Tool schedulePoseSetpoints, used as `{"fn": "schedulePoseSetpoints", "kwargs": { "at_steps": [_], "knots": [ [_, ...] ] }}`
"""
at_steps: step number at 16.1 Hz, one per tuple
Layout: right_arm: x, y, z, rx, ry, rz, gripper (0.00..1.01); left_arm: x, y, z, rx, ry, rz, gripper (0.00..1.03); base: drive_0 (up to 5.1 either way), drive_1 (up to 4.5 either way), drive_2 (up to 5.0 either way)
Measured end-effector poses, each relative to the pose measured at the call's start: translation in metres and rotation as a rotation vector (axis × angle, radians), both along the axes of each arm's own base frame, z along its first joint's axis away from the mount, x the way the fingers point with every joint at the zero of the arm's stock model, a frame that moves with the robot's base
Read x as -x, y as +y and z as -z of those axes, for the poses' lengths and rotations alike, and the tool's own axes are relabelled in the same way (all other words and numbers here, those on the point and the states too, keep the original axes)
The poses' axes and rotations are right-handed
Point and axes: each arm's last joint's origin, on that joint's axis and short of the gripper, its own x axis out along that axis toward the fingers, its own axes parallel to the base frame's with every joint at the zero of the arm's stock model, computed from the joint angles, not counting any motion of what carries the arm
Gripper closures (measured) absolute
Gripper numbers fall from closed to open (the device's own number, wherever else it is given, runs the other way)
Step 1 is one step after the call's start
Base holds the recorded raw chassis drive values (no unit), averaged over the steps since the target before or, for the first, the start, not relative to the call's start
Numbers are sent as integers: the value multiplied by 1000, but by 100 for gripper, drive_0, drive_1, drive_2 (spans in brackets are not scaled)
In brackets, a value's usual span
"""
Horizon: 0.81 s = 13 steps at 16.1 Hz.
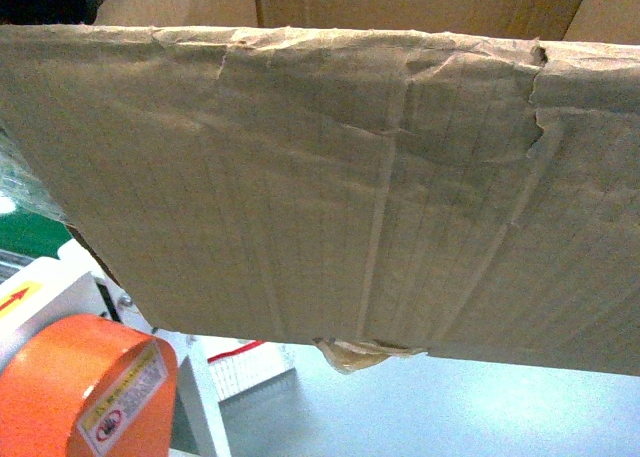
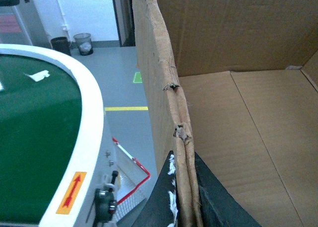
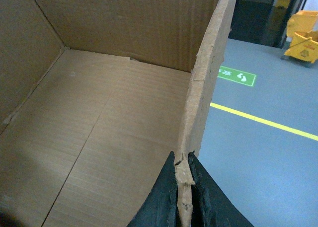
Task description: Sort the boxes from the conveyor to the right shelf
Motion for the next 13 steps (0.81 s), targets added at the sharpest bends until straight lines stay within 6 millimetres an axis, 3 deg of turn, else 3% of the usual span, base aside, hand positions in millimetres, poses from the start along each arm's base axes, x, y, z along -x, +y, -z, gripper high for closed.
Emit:
{"fn": "schedulePoseSetpoints", "kwargs": {
  "at_steps": [3, 13],
  "knots": [
    [0, 0, 0, 0, 2, 0, 98, 0, 0, 0, 0, 1, 1, 100, 139, -657, 35],
    [1, 0, -1, 0, -6, 0, 98, 0, 0, 0, -2, -2, 2, 100, -139, -139, -139]
  ]
}}
